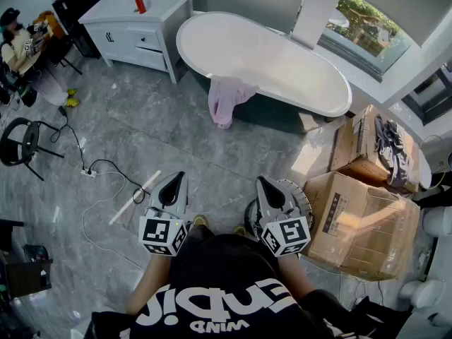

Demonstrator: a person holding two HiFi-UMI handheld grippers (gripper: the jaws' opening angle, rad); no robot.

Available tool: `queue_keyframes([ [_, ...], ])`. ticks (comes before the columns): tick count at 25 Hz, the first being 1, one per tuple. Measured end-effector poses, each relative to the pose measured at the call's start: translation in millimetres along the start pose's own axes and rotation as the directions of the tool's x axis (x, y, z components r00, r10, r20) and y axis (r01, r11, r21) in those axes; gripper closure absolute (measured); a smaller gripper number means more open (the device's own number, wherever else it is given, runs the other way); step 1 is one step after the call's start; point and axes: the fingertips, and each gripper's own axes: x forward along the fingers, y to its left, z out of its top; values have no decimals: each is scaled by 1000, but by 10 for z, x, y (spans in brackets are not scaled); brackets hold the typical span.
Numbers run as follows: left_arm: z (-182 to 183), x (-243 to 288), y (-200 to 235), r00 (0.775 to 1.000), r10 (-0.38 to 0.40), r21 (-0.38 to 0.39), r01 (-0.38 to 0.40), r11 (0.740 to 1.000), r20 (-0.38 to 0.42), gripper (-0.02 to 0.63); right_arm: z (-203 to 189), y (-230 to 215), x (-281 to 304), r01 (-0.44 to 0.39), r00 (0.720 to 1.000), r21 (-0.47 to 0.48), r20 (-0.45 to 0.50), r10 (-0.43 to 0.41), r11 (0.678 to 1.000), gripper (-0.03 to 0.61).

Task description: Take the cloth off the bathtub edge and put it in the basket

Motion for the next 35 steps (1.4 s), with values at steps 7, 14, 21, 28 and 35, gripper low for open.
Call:
queue_keyframes([
  [7, 1, 32, 83, 1000, -10, -3, 10, 1000, -6, 617, 2, 55, 86, 0, 1000, 4, 2, 0, 1000, 572],
  [14, -2, 75, 237, 999, -42, 0, 42, 999, -19, 617, 38, 207, 240, 1, 1000, 6, 14, -1, 1000, 572],
  [21, -2, 153, 442, 992, -128, 35, 128, 991, -21, 617, -7, 449, 503, 50, 999, -8, 11, -50, 999, 572],
  [28, -17, 254, 669, 983, -183, 55, 184, 981, -28, 617, -9, 589, 584, 95, 995, -6, 7, -95, 995, 572],
  [35, -58, 521, 908, 980, -195, 52, 197, 979, -51, 617, 20, 500, 874, 102, 995, -6, 3, -102, 995, 572],
])
